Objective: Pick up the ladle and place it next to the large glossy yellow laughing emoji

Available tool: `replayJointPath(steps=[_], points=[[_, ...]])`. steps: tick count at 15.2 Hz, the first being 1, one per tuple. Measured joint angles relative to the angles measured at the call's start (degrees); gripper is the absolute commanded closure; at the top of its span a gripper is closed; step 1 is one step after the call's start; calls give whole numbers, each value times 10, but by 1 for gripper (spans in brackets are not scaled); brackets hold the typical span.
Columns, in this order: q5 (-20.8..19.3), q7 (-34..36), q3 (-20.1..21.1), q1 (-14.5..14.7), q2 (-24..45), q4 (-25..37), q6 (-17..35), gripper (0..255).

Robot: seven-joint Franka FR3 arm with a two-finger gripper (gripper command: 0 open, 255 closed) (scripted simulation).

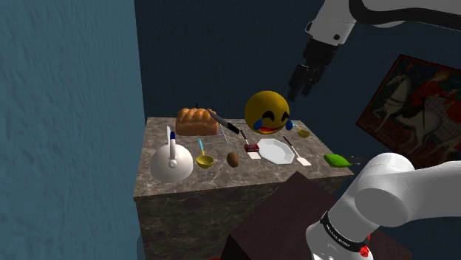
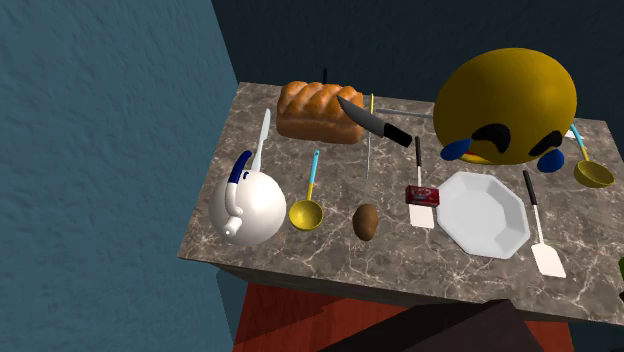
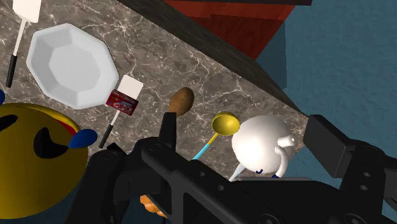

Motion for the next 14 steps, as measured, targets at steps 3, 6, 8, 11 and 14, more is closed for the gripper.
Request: replayJointPath(steps=[3,6,8,11,14], points=[[4,8,2,-2,15,-9,23,0],[14,27,8,-5,48,-32,75,0],[23,43,16,-6,78,-45,115,0],[32,60,21,-10,127,-58,174,0],[41,79,27,-12,183,-53,224,0]])
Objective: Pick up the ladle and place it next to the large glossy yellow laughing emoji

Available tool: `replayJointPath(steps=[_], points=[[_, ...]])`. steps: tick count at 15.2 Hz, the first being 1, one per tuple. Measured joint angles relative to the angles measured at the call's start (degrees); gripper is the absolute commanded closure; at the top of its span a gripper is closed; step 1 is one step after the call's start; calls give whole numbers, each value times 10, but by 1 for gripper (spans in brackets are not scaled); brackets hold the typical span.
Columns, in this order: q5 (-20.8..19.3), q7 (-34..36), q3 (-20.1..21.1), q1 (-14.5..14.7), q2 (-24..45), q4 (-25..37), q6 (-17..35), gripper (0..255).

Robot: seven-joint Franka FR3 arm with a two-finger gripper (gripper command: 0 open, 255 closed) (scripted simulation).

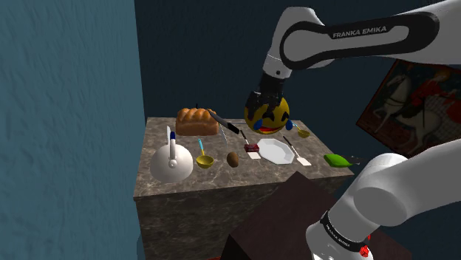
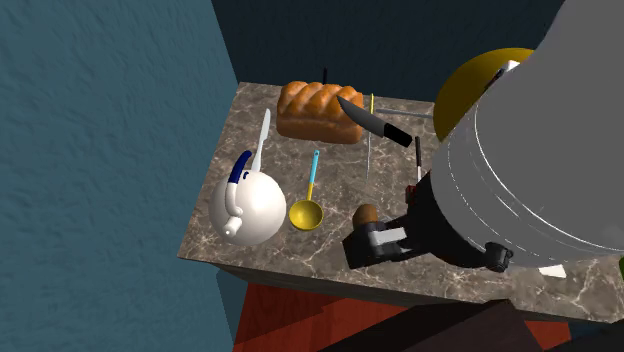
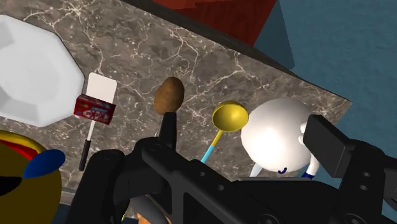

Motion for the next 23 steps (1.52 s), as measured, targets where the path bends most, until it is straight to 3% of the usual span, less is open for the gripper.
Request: replayJointPath(steps=[14,23], points=[[34,69,13,-7,303,65,228,0],[54,103,9,-6,509,200,295,0]])
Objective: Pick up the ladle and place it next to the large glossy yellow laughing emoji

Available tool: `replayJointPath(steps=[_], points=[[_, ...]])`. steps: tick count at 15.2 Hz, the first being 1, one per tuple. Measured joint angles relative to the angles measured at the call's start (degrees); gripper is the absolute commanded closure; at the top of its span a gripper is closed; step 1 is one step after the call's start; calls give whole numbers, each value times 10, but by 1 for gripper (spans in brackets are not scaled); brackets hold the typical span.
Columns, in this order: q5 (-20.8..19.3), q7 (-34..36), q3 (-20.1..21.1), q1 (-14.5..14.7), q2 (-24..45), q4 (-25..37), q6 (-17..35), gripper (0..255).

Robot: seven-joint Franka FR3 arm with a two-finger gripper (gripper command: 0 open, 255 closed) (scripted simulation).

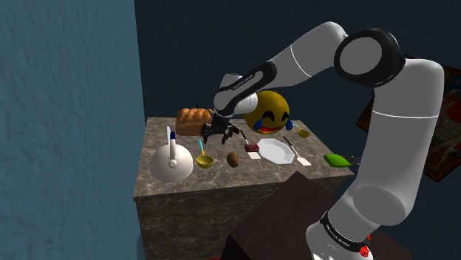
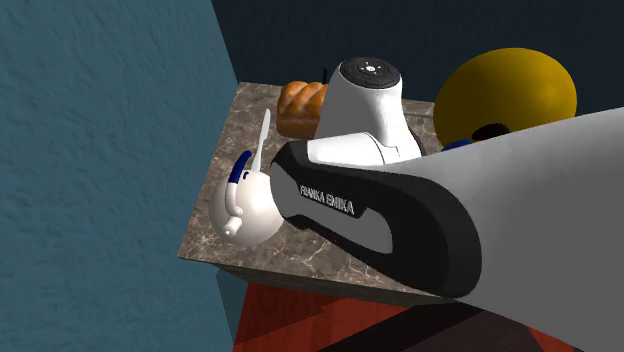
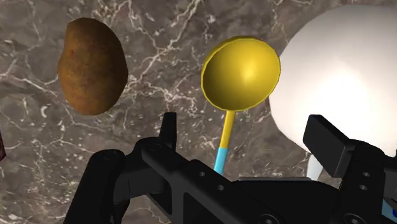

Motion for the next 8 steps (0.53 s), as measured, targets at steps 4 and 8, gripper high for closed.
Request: replayJointPath(steps=[4,8], points=[[11,12,-1,0,93,71,20,0],[19,24,-3,-1,174,146,25,0]])
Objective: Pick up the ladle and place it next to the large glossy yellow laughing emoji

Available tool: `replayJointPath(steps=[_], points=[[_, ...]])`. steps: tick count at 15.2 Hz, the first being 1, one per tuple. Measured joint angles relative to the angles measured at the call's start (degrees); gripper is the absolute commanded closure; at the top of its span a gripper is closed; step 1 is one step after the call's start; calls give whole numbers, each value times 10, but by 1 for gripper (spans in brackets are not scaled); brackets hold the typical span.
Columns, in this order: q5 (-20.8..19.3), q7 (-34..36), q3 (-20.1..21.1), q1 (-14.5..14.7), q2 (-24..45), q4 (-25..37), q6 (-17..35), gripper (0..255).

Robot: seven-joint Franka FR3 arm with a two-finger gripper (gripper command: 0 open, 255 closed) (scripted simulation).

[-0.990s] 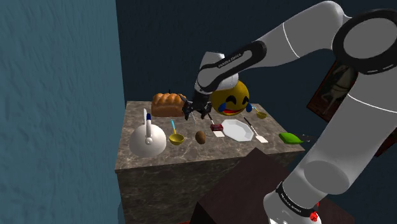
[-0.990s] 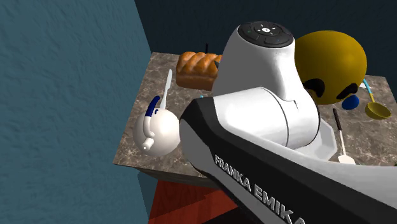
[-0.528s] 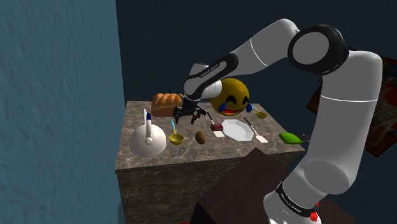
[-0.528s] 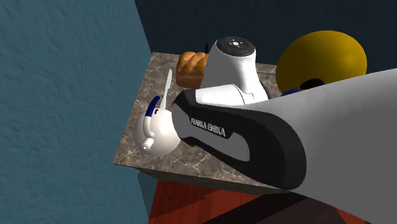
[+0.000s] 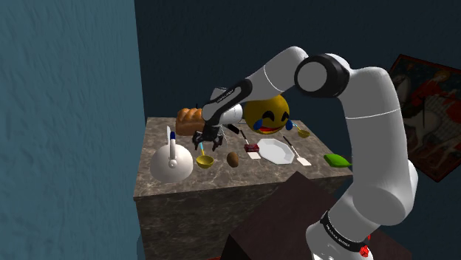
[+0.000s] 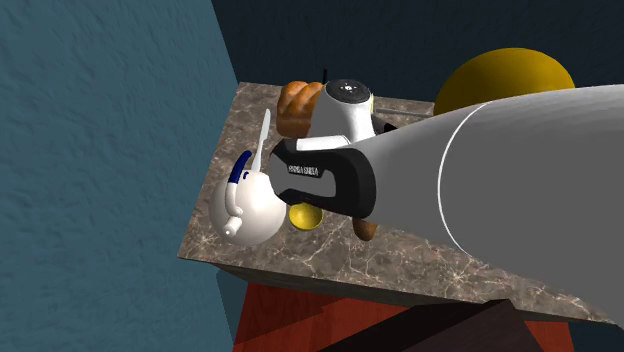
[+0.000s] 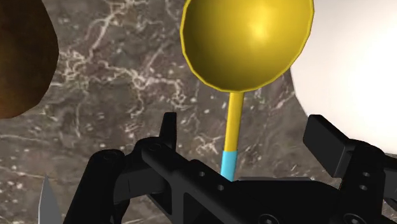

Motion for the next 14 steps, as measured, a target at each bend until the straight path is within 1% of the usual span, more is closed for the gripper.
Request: replayJointPath(steps=[7,14], points=[[2,0,1,3,55,32,23,0],[3,1,2,5,62,33,30,0]])
